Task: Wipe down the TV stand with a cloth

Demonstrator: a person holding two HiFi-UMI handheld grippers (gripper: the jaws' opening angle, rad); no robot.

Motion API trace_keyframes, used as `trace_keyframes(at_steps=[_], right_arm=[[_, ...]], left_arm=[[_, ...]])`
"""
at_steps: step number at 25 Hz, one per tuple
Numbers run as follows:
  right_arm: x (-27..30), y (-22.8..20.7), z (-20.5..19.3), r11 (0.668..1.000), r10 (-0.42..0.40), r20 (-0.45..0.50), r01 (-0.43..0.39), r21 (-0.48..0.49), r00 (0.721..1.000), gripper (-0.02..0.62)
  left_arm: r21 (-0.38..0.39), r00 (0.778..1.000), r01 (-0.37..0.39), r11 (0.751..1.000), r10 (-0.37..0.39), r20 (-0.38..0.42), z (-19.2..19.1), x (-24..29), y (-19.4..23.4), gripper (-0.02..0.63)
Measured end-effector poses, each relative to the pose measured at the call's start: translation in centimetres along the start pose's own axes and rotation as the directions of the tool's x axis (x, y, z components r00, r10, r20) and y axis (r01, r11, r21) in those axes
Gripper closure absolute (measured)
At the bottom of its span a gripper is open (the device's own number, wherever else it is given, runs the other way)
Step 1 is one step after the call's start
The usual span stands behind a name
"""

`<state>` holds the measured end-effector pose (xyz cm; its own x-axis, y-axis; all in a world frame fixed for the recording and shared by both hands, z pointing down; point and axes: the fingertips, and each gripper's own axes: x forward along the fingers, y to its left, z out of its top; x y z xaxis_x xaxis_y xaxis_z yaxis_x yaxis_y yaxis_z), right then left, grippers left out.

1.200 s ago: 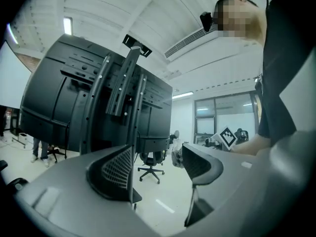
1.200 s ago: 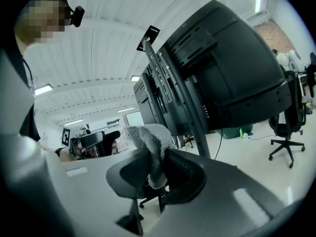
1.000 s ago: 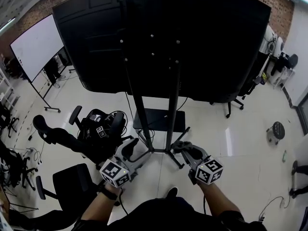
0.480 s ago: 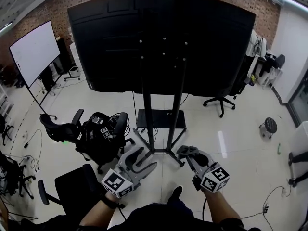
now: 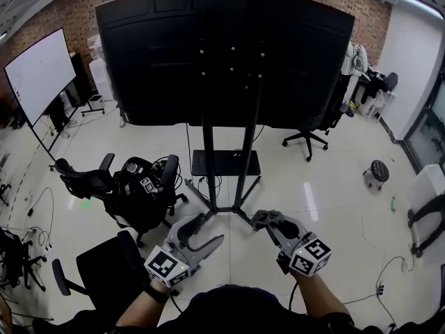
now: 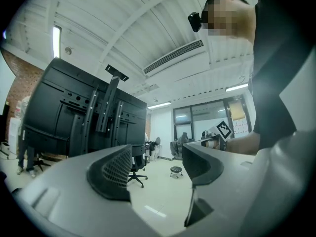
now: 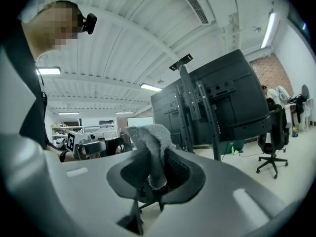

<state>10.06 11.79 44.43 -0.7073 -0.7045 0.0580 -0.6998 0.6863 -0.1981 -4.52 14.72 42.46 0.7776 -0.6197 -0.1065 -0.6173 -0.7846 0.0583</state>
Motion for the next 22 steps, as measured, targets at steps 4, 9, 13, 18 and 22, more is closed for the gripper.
trace_keyframes(at_steps=[4, 9, 13, 18, 22], right_arm=[[-0.6, 0.1, 0.8, 1.000, 0.013, 0.003, -0.013, -0.014, 1.000, 0.532], [-1.8, 0.6, 1.3, 0.998, 0.059, -0.001, -0.059, -0.027, 0.998, 0.532], [-2.5, 0.8, 1.2, 0.996, 0.085, -0.013, -0.086, -0.032, 0.996, 0.532], [-3.1, 0.8, 2.0, 0.994, 0.103, 0.007, -0.102, -0.042, 0.995, 0.532], [-3.5, 1.2, 2.2, 0.991, 0.126, 0.018, -0.125, -0.052, 0.992, 0.532]], left_arm=[[-0.018, 1.000, -0.002, 1.000, 0.003, 0.009, 0.2, 0.3, -0.9, 0.265], [0.014, 1.000, -0.015, 1.000, 0.014, 0.024, 0.7, 0.7, -1.8, 0.264], [0.007, 0.998, -0.050, 0.999, 0.050, 0.038, 1.1, 0.6, -1.9, 0.264], [0.016, 0.998, -0.060, 0.998, 0.059, 0.032, 0.6, 0.6, -2.6, 0.264], [0.004, 0.998, -0.061, 0.998, 0.061, 0.030, 0.4, 1.0, -3.2, 0.265]])
